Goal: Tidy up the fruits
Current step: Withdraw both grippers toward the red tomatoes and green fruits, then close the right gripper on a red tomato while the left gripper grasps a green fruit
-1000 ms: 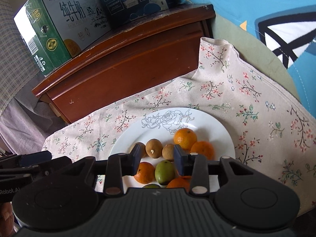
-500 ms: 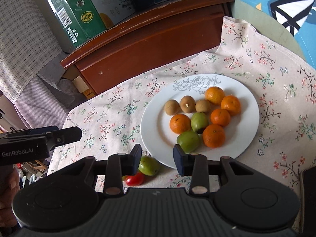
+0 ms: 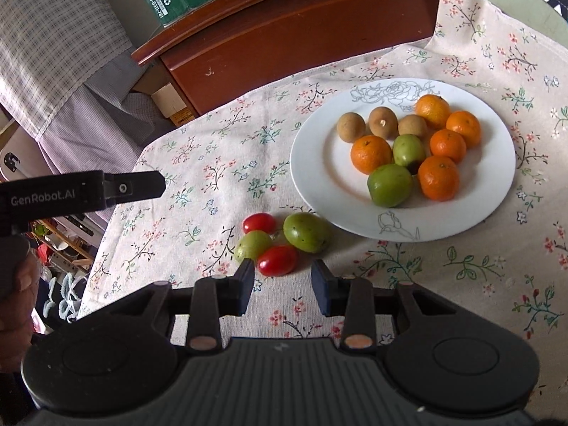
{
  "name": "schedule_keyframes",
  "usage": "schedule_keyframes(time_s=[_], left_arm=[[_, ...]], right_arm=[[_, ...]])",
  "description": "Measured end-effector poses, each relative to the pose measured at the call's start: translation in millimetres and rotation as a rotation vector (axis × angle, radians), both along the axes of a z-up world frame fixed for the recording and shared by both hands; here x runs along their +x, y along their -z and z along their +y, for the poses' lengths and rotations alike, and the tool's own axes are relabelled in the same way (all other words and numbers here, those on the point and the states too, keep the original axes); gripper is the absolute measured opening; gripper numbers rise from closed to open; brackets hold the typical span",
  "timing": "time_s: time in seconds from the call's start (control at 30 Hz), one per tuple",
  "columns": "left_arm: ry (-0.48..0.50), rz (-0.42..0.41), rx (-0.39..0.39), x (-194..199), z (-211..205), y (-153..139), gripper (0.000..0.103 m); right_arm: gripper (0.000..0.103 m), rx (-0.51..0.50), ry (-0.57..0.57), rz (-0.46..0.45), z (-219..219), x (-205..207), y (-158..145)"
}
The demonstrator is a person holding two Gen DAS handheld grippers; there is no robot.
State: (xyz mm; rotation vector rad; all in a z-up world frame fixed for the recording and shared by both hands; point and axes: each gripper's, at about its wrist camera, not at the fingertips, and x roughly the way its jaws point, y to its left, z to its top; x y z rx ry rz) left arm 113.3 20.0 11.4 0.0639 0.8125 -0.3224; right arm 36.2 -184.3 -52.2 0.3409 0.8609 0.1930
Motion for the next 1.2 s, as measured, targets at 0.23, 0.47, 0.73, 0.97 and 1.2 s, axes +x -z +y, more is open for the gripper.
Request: schedule_keyframes(time_s=[0.23, 0.47, 0.73, 0.97, 1.2], left_arm=[[-0.004, 0.016, -0.002, 1, -3, 3, 0.079], [-0.008, 0.033, 0.01, 3, -5, 7, 0.079], [0.009, 0.07, 0.013, 4, -9, 15, 0.079], [0.071, 0.086, 0.037, -2, -24, 25, 0.079], [0.146, 0.096, 0.018, -13, -42, 37, 0.078]], right_arm=[[0.037, -0.051, -0.017, -0.019, 10, 5, 5], [0.037, -0.094, -0.024, -0.049, 17, 8, 7], [0.029, -0.153, -0.064, -0.067, 25, 5, 5], [0.029, -0.158, 0.015, -0.009, 8, -10, -3], [0.029, -0.094, 0.144, 0.043, -15, -29, -4]])
